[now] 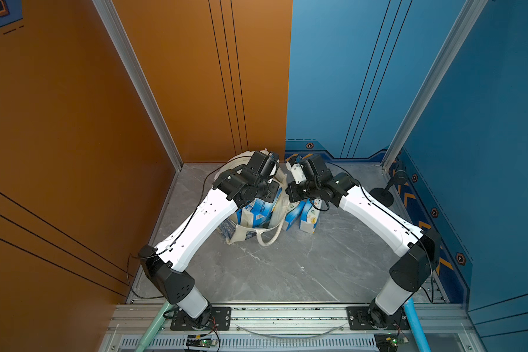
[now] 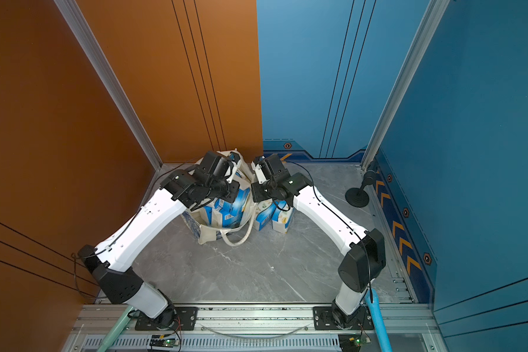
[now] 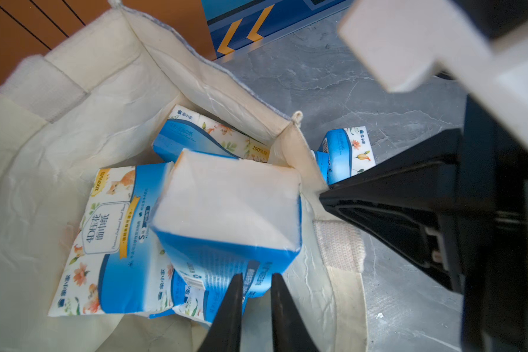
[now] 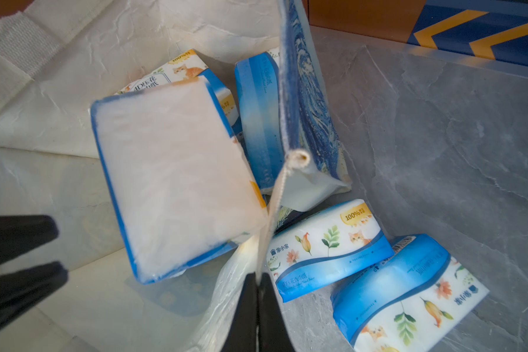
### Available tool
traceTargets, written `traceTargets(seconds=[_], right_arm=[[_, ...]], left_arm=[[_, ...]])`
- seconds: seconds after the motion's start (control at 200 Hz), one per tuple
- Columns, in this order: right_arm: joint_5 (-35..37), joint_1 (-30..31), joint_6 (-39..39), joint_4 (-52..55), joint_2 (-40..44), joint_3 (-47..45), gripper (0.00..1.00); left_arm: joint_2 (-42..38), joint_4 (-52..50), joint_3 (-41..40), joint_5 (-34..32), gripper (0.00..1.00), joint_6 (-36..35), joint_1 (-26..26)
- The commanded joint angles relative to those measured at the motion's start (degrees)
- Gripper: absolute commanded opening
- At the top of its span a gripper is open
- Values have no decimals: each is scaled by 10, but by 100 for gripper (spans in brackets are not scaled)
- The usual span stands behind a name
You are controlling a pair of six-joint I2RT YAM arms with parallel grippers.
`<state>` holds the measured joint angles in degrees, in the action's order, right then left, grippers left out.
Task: Put tissues into the canvas bag
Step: Adjust the pack of facial tissues in the canvas bag.
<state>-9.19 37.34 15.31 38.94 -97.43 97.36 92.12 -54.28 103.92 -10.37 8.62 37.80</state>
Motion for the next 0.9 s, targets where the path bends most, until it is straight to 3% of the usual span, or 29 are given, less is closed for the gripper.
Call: traceTargets(seconds=[0.0,0.275,0.531,0.896], right_arm=[[-6,10,0,-6,52,10,0],[-9,25,6,-26,98,20,0],[0,25,5,-21,88,25,0],[19,6,8,-6,124,-68,0]], left_arm=[[13,-6,17,10,19,7,2],[72,-3,30,0,17,2,-2],[99,-4,-6,12,15,7,-14],[-2,-3,-93,3,13,48,-8]])
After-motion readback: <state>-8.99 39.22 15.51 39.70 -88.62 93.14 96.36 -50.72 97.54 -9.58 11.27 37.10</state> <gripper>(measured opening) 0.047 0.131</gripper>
